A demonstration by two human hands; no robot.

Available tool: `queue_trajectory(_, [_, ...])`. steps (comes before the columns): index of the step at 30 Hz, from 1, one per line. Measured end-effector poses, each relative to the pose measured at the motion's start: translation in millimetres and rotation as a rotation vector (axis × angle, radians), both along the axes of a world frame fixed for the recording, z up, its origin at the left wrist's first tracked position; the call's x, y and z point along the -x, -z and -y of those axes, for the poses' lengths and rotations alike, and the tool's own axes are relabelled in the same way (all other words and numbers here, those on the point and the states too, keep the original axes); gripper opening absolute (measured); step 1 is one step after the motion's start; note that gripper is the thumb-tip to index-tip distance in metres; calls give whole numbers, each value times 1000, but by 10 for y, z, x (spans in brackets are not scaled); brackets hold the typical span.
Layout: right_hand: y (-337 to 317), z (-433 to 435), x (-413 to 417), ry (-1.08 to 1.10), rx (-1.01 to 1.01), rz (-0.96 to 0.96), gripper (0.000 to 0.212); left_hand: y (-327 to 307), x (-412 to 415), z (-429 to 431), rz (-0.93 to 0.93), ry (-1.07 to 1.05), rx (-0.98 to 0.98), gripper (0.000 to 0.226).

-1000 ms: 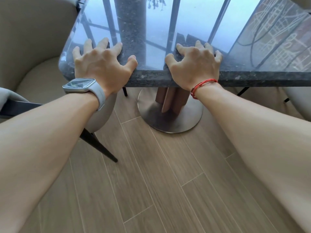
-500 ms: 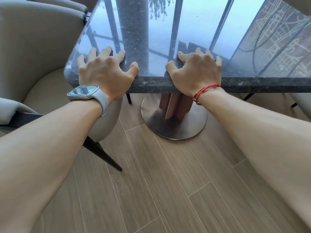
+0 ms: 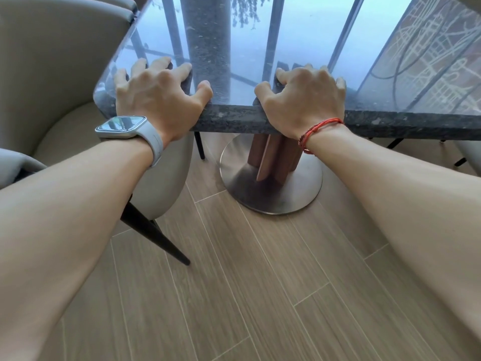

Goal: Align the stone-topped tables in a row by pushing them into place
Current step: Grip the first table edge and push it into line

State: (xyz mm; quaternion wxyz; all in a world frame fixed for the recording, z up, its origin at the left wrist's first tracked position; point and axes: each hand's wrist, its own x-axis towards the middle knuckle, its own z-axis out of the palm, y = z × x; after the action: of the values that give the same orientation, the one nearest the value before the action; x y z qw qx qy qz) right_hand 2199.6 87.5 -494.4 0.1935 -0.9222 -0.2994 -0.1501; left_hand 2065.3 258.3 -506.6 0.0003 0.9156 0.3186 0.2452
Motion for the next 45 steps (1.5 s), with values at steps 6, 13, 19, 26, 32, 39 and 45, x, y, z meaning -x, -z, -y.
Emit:
queue_trajectory(6, [7, -122, -2, -6, -8, -14, 38, -8, -33, -120, 2, -2, 23, 52])
queue_trajectory(13, [0, -234, 15, -1, -12, -7, 41, -19, -42, -231, 8, 10, 42, 51])
queue_trajectory(19, [-5, -303, 12, 16, -22, -12, 44, -15, -59, -314, 34, 21, 54, 53])
queue_trajectory(26, [-4, -358, 23, 24, -5, -32, 43, -25, -72, -370, 18, 24, 81, 58])
queue_trajectory(32, [10, -356, 6, 29, 7, -35, 42, -65, -37, -341, 6, 18, 111, 56])
queue_trajectory(39, [33, -316, 13, 53, 104, -130, 40, -112, -23, -313, -127, 3, 162, 62])
queue_trajectory(45, [-100, -209, 43, -1, 192, -202, 56, -159, -42, -124, -214, -57, 275, 49])
